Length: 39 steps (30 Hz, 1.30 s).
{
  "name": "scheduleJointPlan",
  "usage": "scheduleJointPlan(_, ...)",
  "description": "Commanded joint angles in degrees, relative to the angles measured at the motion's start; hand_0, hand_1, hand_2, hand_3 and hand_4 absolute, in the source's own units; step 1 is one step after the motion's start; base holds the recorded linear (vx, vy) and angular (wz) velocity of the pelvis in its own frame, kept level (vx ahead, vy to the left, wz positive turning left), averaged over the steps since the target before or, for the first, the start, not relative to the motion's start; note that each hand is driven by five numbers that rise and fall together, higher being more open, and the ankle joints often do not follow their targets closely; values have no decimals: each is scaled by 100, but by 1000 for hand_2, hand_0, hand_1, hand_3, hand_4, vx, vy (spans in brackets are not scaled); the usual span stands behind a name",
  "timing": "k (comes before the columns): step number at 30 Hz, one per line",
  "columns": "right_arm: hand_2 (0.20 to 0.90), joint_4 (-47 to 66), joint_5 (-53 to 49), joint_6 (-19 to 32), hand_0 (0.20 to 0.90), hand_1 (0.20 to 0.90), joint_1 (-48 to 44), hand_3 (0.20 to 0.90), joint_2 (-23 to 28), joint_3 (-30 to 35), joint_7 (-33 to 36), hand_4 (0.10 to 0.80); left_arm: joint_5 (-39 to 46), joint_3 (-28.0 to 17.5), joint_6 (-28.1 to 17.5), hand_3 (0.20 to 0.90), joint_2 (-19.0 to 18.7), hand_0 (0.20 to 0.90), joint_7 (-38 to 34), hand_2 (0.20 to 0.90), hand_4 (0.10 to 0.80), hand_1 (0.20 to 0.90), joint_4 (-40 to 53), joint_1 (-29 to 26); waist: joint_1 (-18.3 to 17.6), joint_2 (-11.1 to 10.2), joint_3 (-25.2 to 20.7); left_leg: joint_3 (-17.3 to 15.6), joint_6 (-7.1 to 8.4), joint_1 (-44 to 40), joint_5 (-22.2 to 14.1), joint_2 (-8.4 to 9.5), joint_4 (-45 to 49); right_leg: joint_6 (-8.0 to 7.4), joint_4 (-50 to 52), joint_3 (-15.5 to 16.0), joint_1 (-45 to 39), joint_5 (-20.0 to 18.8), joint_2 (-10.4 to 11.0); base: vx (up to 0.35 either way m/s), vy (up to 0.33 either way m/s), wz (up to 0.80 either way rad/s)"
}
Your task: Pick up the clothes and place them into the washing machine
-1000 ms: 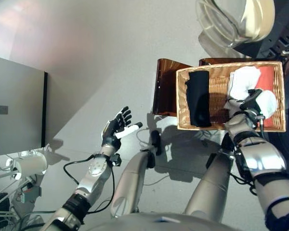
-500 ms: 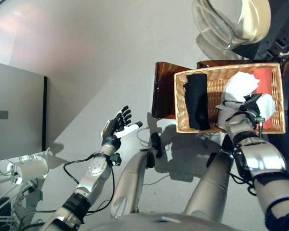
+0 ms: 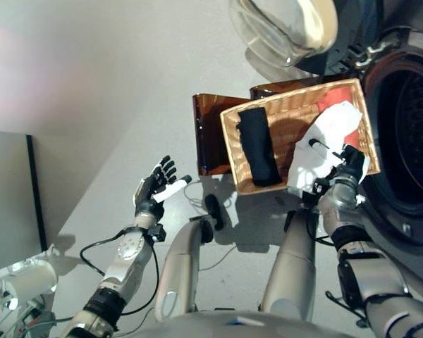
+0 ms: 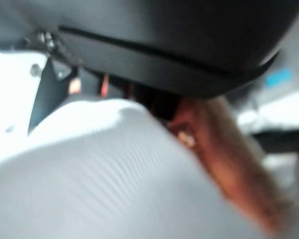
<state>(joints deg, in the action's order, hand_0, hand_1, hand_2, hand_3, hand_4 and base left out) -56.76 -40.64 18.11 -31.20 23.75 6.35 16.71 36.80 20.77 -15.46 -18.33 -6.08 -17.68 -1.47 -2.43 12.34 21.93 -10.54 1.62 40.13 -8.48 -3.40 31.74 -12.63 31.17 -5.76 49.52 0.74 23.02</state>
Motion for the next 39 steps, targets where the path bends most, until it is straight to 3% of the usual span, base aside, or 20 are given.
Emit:
scheduleJointPlan(1,200,196,-1391,712,200,200,108,200,67,506,-415,300,141,-381,-447,900,-127,900,112,900,800,900,204,235,-15,50,-151,380,736,-368,-5,-494,-178,-15,-376,-162,-96,-485,176,18,-27,-6)
scheduleJointPlan(8,200,605,-2849,1234,200,200,-139,200,-191,1118,-1029,300,243,-383,-438,900,-37,900,290,900,800,900,223,313,18,66,-171,419,762,-465,27,-513,-320,-44,-419,-115,-170,-453,149,15,-13,-6)
scheduleJointPlan(18,200,75,-3758,1823,200,200,-1152,200,105,1819,-643,300,287,-136,-407,900,-68,900,285,900,800,900,188,381,155,181,-316,440,785,-501,79,-483,-459,-50,-419,-63,-216,-399,172,12,1,-3)
scheduleJointPlan(24,200,-712,-3608,1609,200,200,-1715,200,706,1848,-58,300,273,-59,-388,900,-131,900,270,900,800,900,220,412,270,242,-399,453,809,-491,153,-457,-559,-35,-417,-65,-208,-391,189,3,-5,1)
scheduleJointPlan(28,200,-671,-4019,1879,200,200,-1972,200,1005,2170,103,300,259,-79,-333,900,-175,900,235,900,800,900,359,539,329,311,-440,488,823,-476,236,-442,-613,-12,-367,-66,-193,-359,176,7,-13,9)
scheduleJointPlan(39,200,-1006,-3684,2123,200,200,-2392,200,2006,2284,1061,300,257,6,-325,900,-264,900,190,900,800,900,435,647,367,427,-562,530,849,-393,260,-427,-627,-6,-199,-116,-79,-248,161,5,-2,2)
